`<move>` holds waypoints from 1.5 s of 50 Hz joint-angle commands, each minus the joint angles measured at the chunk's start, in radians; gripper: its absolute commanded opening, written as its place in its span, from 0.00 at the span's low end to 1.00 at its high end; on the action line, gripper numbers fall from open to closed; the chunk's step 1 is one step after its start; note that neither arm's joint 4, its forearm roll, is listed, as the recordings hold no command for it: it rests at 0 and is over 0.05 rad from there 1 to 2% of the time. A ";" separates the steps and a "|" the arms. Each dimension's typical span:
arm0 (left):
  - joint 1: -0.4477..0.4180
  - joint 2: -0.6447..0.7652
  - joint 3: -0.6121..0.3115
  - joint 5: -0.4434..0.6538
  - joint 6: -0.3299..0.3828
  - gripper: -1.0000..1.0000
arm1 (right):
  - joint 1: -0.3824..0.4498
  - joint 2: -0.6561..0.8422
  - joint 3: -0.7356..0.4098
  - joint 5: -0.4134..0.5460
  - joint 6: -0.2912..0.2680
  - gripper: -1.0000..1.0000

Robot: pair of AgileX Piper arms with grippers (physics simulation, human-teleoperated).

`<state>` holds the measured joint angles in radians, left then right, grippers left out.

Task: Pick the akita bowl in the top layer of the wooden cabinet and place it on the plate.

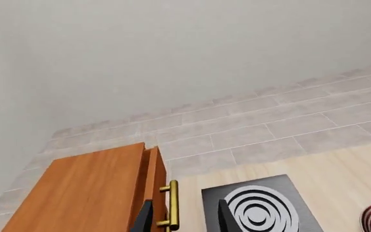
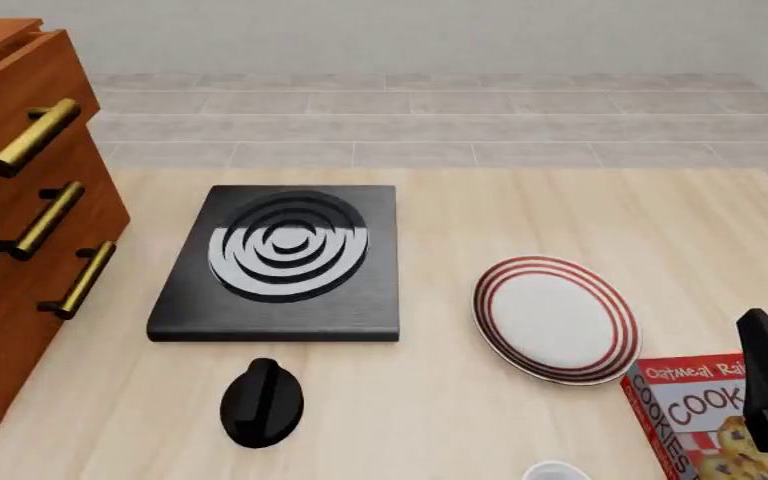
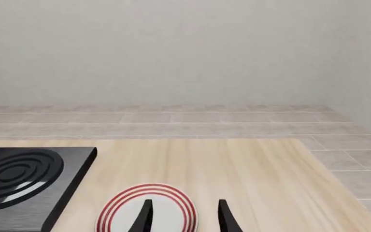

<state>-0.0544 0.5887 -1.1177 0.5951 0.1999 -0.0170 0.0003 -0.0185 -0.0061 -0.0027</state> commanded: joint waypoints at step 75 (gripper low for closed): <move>0.199 0.315 -0.072 0.377 -0.077 1.00 | -0.010 0.000 0.001 -0.008 -0.019 1.00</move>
<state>0.1305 0.9076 -1.2437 0.9874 0.1328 -0.0288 0.0003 -0.0174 -0.0159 -0.0169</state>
